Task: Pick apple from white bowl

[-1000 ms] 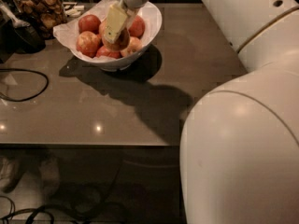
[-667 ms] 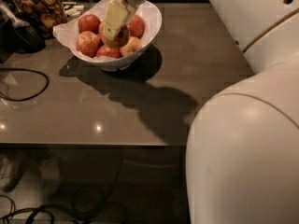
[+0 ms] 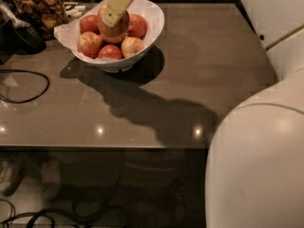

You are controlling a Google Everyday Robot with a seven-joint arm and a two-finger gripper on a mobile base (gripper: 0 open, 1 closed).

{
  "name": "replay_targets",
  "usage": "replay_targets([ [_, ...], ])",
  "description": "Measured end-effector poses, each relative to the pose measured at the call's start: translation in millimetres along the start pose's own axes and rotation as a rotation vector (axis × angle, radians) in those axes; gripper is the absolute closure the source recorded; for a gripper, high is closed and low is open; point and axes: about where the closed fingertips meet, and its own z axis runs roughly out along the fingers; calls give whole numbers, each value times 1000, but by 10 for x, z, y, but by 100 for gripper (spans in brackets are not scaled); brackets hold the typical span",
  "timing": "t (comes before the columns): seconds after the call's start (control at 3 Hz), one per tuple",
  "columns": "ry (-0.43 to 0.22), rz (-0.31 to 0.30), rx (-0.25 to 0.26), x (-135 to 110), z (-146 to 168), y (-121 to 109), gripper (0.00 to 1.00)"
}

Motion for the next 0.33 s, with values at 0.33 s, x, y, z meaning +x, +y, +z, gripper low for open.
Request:
replay_targets([
  [0.33,-67,-106,18,-162,-376,237,100],
])
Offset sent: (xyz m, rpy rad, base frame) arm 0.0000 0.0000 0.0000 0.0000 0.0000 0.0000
